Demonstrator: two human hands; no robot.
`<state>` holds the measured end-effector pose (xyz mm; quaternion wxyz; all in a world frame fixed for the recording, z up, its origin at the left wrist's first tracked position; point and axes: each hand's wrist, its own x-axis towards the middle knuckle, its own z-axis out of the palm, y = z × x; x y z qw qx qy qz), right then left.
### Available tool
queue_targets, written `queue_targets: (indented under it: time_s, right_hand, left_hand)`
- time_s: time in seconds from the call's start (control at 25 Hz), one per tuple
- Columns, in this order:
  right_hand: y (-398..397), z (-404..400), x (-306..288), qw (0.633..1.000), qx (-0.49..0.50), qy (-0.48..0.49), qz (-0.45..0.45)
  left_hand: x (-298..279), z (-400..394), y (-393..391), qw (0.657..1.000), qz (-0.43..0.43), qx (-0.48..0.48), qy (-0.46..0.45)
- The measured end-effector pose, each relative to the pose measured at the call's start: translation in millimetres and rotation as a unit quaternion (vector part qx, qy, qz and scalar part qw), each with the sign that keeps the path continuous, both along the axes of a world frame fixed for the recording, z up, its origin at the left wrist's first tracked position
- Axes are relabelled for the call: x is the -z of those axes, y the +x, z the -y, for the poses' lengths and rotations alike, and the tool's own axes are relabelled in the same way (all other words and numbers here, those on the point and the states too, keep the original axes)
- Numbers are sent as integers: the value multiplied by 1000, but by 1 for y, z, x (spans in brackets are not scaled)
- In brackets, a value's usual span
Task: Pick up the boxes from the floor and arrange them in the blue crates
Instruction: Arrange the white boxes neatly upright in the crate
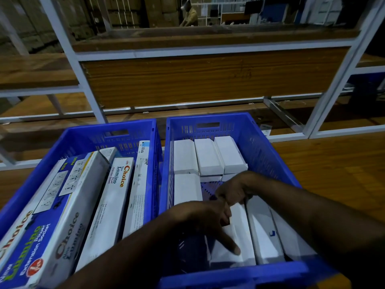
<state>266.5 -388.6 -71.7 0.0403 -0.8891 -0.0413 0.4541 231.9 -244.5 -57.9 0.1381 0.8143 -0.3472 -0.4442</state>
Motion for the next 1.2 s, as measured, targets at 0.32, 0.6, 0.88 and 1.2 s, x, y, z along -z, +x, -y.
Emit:
queue_targets:
  time_s: [0.32, 0.6, 0.88, 1.2]
  right_hand:
    - [5, 8, -5, 999, 22, -12, -27]
    - [2, 22, -22, 995, 64, 33, -66]
    - [-21, 41, -49, 977, 173, 123, 21]
    - [-82, 45, -92, 972, 110, 190, 88]
  left_hand:
    - [-14, -1, 1, 998, 1, 68, 9]
    - [-43, -37, 14, 973, -89, -117, -176]
    - [-53, -55, 36, 918, -77, -252, -297]
    - [-49, -49, 44, 817, -122, -387, -409]
